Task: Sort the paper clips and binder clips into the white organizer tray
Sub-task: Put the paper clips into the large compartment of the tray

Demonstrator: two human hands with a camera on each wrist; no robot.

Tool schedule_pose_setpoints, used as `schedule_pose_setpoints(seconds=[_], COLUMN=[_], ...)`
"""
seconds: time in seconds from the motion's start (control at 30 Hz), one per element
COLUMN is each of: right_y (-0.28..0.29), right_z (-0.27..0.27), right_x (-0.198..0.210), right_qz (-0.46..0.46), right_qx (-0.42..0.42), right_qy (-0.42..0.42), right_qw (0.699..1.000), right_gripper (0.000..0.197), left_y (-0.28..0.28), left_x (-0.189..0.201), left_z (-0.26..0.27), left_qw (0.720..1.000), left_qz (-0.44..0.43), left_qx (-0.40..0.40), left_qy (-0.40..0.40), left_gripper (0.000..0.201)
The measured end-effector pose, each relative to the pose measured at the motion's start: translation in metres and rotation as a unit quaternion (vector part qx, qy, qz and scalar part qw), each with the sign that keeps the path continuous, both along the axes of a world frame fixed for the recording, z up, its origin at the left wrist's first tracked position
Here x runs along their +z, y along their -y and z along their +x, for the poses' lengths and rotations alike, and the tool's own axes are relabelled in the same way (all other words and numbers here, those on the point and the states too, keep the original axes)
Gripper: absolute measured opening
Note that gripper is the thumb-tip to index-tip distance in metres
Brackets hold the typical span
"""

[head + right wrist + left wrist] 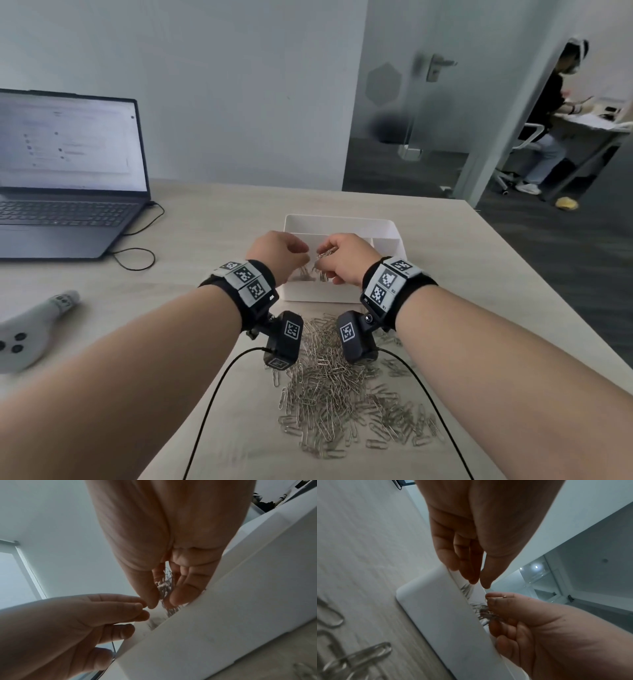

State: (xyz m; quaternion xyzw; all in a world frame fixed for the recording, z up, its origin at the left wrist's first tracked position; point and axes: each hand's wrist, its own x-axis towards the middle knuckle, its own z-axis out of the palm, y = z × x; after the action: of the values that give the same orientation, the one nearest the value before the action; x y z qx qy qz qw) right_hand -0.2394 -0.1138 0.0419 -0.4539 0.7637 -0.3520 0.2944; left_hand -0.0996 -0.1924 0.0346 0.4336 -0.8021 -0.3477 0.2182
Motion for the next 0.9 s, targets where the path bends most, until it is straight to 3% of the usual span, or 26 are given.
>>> schedule_pose_setpoints(seconds=[0.13,0.23,0.37,0.43,0.5,0.6,0.67,0.77,0.9], right_y=[-0.011,-0.03,-0.068,-0.087,-0.099,-0.113,-0.119,-0.125,-0.132], right_z=[-0.002,-0.005,-0.007,-0.009,-0.012,-0.009,-0.004,0.006,0.016], right_x=[0.003,0.005,0.008,0.007,0.005,0.004,0.002,-0.005,-0.014], right_qz=[-0.014,-0.033,0.021,0.109,0.187,0.258,0.289,0.305,0.28], right_qx=[0.011,0.016,0.085,0.142,0.17,0.19,0.207,0.231,0.241], right_qy=[-0.007,-0.043,-0.118,-0.188,-0.271,-0.292,-0.297,-0.322,-0.305], right_qw=[1.0,0.998,0.989,0.966,0.929,0.901,0.886,0.866,0.878], right_gripper=[0.036,0.032,0.023,0.04,0.069,0.094,0.104,0.115,0.118], left_y=[-0.011,-0.024,-0.044,-0.054,-0.063,-0.078,-0.09,-0.105,-0.122], left_x=[0.0,0.001,-0.001,-0.004,-0.008,-0.013,-0.013,-0.012,-0.017], left_z=[0.006,0.014,0.03,0.036,0.04,0.043,0.045,0.044,0.042], left_qw=[0.999,0.997,0.971,0.949,0.928,0.893,0.879,0.862,0.863], left_qz=[-0.032,-0.051,-0.059,-0.076,-0.078,-0.051,-0.047,-0.062,-0.107], left_qx=[-0.021,-0.042,-0.156,-0.19,-0.191,-0.204,-0.221,-0.242,-0.242], left_qy=[0.007,0.031,0.169,0.239,0.31,0.397,0.421,0.442,0.431], left_gripper=[0.008,0.009,0.026,0.048,0.085,0.125,0.131,0.124,0.12])
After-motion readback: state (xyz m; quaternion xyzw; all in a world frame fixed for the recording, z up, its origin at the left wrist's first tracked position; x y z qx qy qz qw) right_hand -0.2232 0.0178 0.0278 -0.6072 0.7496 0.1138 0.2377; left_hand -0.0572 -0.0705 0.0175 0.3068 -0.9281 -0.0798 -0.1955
